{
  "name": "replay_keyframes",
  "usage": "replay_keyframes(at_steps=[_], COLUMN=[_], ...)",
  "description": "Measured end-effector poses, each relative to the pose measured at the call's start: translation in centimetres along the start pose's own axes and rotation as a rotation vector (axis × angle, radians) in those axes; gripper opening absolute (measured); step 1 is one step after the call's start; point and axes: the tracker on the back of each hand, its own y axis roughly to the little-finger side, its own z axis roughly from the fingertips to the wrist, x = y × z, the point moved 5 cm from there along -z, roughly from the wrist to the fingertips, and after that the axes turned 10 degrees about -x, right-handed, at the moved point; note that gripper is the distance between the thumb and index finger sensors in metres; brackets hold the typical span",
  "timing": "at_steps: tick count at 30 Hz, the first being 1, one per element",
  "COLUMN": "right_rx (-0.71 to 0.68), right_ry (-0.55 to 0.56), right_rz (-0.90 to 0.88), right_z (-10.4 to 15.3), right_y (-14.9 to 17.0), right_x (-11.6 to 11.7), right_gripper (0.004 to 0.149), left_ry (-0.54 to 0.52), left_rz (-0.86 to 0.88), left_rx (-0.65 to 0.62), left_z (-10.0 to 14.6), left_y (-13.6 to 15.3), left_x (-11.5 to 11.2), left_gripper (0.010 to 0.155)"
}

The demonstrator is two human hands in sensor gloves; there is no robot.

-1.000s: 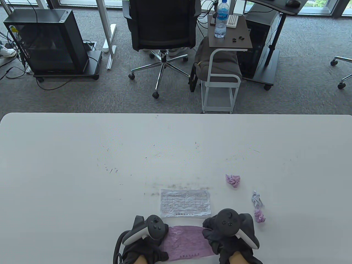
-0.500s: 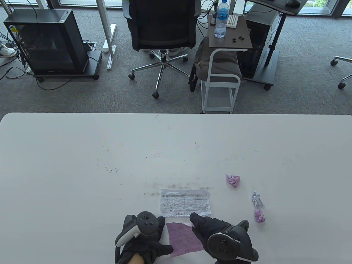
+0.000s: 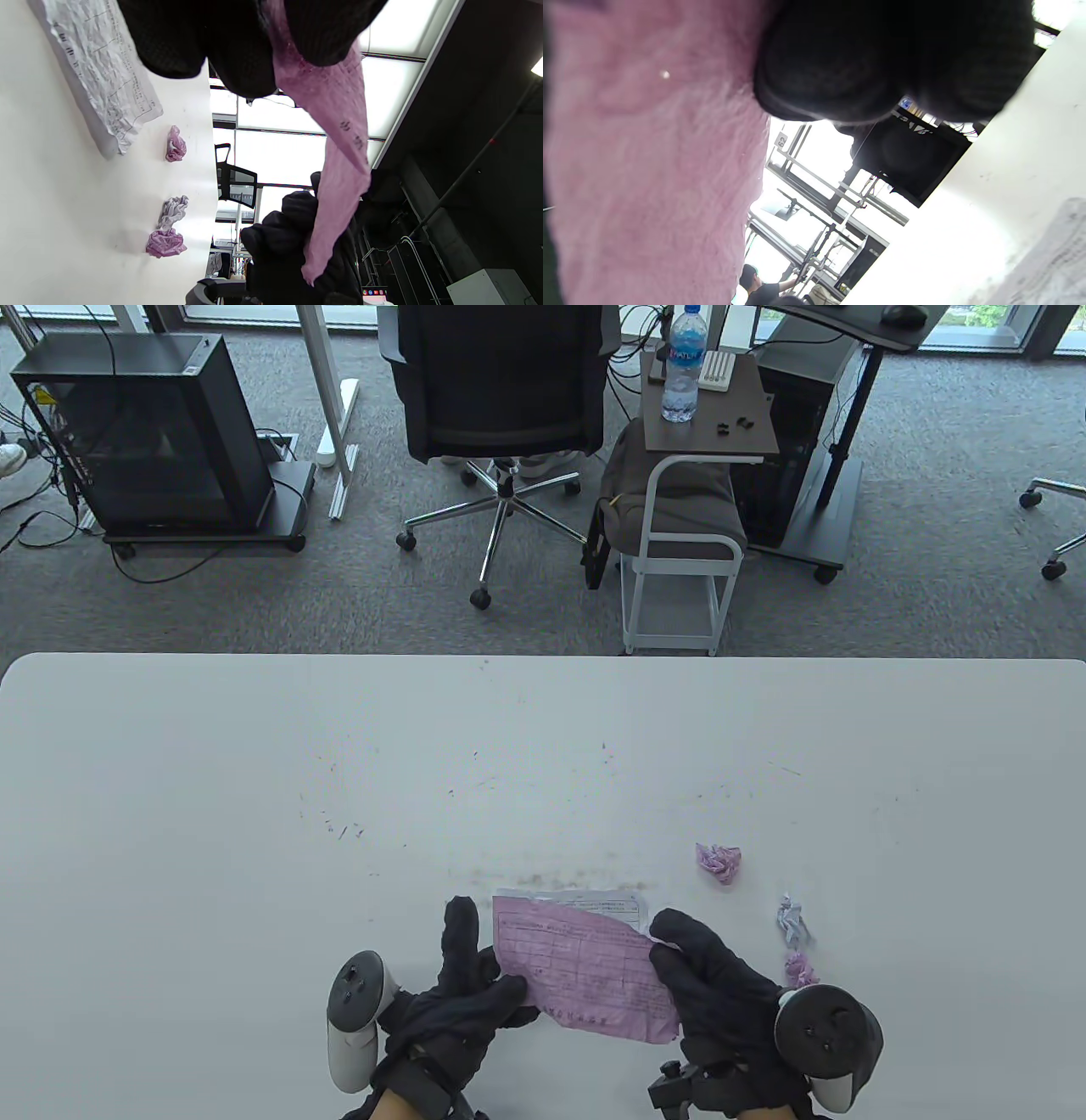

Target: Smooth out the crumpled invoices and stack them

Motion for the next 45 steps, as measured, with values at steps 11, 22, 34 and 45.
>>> replay_keyframes(at_steps=[11, 22, 34, 45], right_rx=[0.051, 0.134, 0.132, 0.170], right_ry=[-0.086, -0.302, -0.510, -0.645], right_rz=[0.117, 0.445, 0.777, 0.893], right_z=[-1.0, -4.6, -6.8, -6.1], right_y=[0.3, 2.2, 7.8, 11.6], right_x=[0.1, 3.7, 10.6, 14.4], right_gripper=[0.047, 0.056, 0.057, 0.056], left_ry=[-0.016, 0.128, 0.320, 0.393], left_rz=[-0.343, -0.566, -0.958, -1.056], left_rx=[-0.053, 0.210, 0.366, 0.435], left_z=[-0.5, -3.0, -5.5, -5.8], left_y=[-3.8, -0.2, 4.6, 7.7], left_x=[0.2, -0.1, 1.5, 1.6], left_gripper=[0.049, 0.056, 0.055, 0.055])
